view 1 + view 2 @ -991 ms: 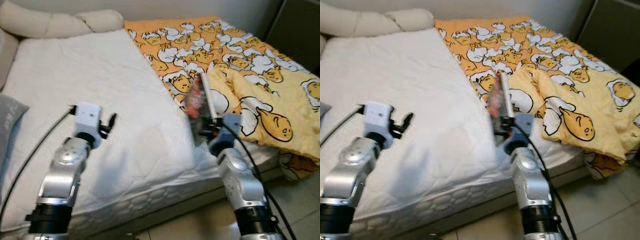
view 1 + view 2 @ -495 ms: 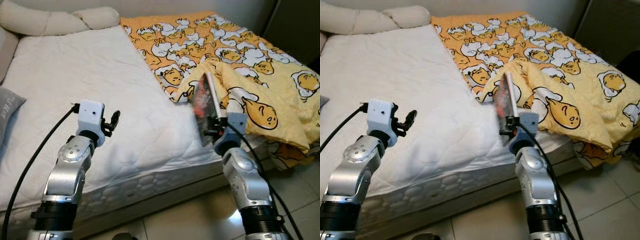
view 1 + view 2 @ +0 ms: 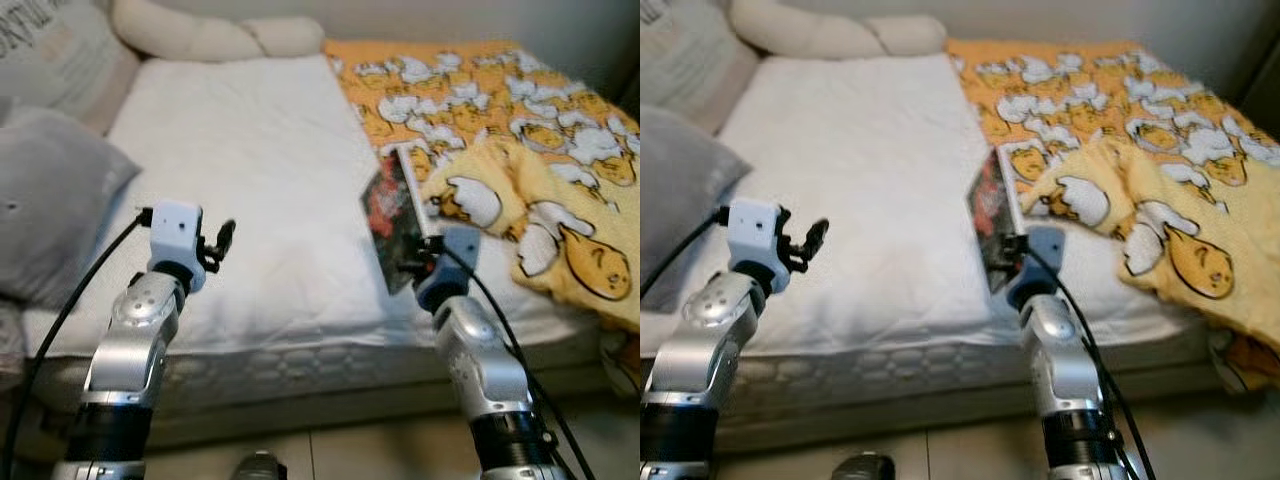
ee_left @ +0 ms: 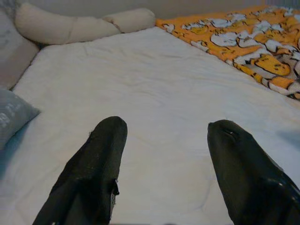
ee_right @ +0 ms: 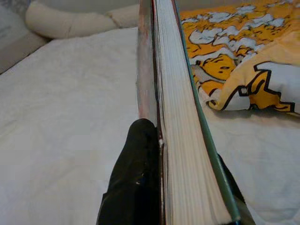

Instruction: Clean up the room

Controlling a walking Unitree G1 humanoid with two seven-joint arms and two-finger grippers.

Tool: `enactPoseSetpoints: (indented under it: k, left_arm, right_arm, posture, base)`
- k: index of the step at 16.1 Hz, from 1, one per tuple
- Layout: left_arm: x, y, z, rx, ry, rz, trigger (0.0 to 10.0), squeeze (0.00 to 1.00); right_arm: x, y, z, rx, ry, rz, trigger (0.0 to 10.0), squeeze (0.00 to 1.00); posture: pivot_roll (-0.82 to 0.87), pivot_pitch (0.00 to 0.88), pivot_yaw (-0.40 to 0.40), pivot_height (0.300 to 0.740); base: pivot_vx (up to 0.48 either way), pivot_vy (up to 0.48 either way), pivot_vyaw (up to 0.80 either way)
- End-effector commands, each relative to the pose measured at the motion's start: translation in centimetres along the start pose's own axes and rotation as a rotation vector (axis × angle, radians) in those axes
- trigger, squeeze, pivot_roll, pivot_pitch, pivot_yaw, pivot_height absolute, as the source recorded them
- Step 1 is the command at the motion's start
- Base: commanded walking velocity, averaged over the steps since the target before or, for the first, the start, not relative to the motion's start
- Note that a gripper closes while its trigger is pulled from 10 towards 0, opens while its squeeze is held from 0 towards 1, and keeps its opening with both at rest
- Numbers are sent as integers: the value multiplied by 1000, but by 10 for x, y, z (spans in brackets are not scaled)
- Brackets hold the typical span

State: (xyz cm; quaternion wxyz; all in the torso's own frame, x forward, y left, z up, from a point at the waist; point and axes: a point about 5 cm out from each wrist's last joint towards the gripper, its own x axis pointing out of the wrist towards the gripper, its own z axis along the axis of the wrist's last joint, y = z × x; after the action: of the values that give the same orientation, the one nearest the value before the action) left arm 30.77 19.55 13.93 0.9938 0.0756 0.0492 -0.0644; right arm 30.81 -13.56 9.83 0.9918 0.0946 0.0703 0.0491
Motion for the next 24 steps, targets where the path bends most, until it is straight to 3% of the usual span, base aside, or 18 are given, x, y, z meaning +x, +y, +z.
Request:
enactPoseSetpoints:
  k: [1, 22, 24]
  left_arm:
    - [1, 1, -1, -7, 4, 0, 10000, 0]
    - [6, 1, -2, -25, 2, 2, 10000, 0]
    - [9, -3, 1, -44, -15, -8, 10000, 0]
  right_arm:
    - [3, 1, 11, 6, -45, 6, 10000, 0]
    - [10, 3, 18, 13, -62, 9, 10000, 0]
    - [12, 5, 21, -43, -61, 50, 10000, 0]
  posture:
    - [24, 0, -4, 740]
    - [28, 0, -9, 740]
    - [27, 0, -14, 740]
  base:
    - [0, 356, 0]
    - [0, 341, 0]
    - [0, 0, 0]
